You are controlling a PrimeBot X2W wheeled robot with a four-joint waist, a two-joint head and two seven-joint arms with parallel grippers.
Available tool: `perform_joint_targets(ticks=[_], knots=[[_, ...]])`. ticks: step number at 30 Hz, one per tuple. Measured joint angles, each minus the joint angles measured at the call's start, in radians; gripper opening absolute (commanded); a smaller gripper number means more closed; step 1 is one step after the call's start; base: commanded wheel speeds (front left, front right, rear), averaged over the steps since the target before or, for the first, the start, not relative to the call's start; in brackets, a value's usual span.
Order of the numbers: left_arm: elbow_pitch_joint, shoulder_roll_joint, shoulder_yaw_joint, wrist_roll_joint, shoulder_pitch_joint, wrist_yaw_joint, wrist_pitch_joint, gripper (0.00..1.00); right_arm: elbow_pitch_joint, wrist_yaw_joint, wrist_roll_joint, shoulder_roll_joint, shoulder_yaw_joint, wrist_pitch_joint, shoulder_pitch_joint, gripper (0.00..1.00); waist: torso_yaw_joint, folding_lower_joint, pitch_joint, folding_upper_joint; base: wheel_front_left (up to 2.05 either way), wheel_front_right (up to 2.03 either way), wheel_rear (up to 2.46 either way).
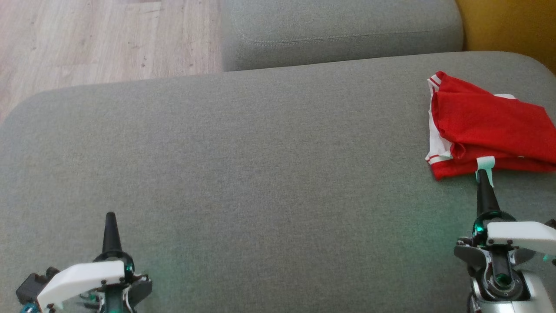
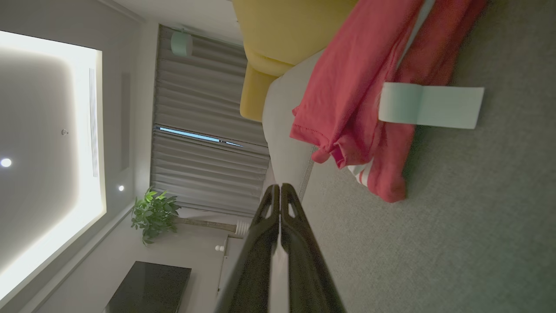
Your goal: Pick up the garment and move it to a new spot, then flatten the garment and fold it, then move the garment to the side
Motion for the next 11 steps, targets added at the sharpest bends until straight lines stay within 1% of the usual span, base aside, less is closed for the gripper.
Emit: perform_joint_targets(ticks=[11], knots=[[0.004,0.0,0.023,-0.113,-0.004,0.0,0.032,0.0,-0.007,0.0,0.126,0.0,-0.021,0.039,0.019,0.0,0.002,0.0,-0.008,0.0,0.0,0.0,0.0]])
